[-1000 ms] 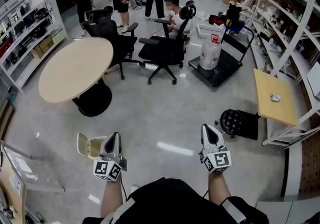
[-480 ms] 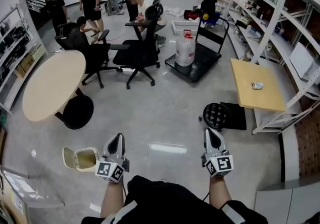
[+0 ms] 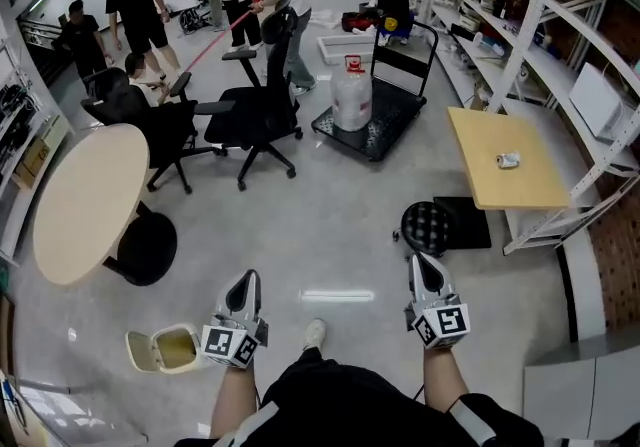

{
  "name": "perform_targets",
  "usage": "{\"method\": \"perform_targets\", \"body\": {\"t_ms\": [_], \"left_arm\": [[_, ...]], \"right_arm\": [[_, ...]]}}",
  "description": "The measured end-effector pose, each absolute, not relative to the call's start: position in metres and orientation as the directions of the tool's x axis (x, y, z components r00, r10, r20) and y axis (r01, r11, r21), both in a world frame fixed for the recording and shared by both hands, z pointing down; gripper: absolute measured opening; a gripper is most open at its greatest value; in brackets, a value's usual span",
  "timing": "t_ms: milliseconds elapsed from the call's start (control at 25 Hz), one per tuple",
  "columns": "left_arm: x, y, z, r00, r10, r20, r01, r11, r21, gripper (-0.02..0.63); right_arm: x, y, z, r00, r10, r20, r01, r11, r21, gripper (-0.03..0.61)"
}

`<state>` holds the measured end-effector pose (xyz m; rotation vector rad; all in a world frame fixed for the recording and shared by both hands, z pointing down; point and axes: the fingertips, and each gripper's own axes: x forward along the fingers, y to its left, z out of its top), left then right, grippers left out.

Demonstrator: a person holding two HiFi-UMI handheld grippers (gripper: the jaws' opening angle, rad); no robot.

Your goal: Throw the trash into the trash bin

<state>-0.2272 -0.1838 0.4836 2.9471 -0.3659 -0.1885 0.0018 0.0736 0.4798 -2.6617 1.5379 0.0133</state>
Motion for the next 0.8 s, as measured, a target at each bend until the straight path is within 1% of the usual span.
{"method": "perform_targets", "body": {"t_ms": [120, 360, 440, 560, 720, 800], "left_arm": [[-0.197, -0.212, 0.48, 0.969, -0.22, -0.113, -0.196, -0.962, 0.19, 0.002], [-0.128, -0.252, 0.465, 0.984, -0.108, -0.145, -0.079, -0.978, 0.193, 0.002], [-0.11, -0.258, 0.465, 0.987, -0.07, -0.144, -0.041, -0.98, 0.195, 0.002], [-0.084, -0.265, 0.468, 0.989, -0.015, -0.148, 0.014, -0.98, 0.198, 0.002], [-0.056, -0.273, 0.478, 0.989, 0.048, -0.137, 0.077, -0.975, 0.21, 0.002], [-0.041, -0.27, 0.485, 0.988, 0.084, -0.133, 0.112, -0.97, 0.217, 0.002]], "right_arm": [[0.021, 0.059, 0.466, 0.53, -0.846, -0.064, -0.848, -0.525, -0.074, 0.005], [0.059, 0.04, 0.448, 0.617, -0.779, -0.109, -0.787, -0.61, -0.09, 0.005], [0.066, 0.036, 0.446, 0.639, -0.76, -0.118, -0.769, -0.629, -0.113, 0.005], [0.078, 0.037, 0.45, 0.677, -0.728, -0.111, -0.736, -0.67, -0.099, 0.005], [0.079, 0.04, 0.437, 0.726, -0.675, -0.131, -0.687, -0.717, -0.112, 0.005], [0.08, 0.051, 0.439, 0.757, -0.643, -0.118, -0.653, -0.748, -0.114, 0.005]]}}
